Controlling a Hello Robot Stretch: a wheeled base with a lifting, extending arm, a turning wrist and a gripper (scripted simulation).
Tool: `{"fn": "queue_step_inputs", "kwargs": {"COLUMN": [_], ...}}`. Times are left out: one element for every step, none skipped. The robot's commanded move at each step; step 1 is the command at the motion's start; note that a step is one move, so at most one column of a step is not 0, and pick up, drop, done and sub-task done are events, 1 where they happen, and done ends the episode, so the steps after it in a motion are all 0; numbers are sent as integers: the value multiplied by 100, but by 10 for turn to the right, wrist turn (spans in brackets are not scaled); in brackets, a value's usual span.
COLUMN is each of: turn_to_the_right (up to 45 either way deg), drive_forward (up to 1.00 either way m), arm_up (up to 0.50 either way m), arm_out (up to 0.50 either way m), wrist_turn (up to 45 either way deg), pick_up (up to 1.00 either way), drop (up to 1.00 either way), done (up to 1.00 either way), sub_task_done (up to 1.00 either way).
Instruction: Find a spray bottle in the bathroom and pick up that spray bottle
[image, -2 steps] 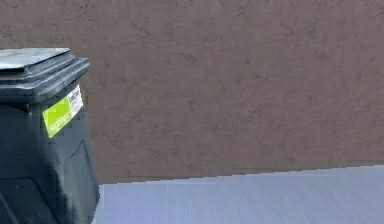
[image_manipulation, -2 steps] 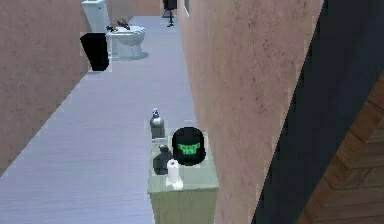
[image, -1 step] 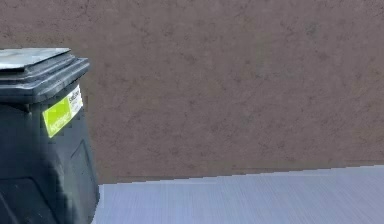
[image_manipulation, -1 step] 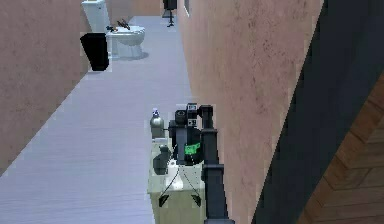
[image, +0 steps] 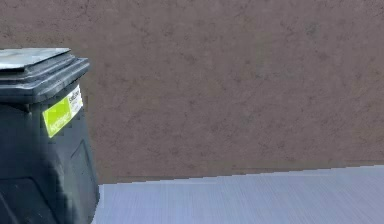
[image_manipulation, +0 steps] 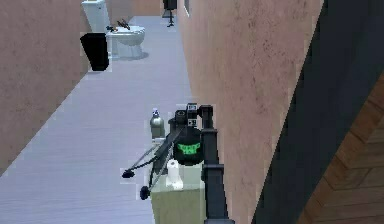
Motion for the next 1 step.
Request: {"fn": "queue_step_inputs", "kwargs": {"turn_to_the_right": [0], "drive_forward": [0], "arm_up": [0], "arm_out": [0], "wrist_turn": [450], "pick_up": [0], "drop": [0], "done": [0], "sub_task_done": [0]}}
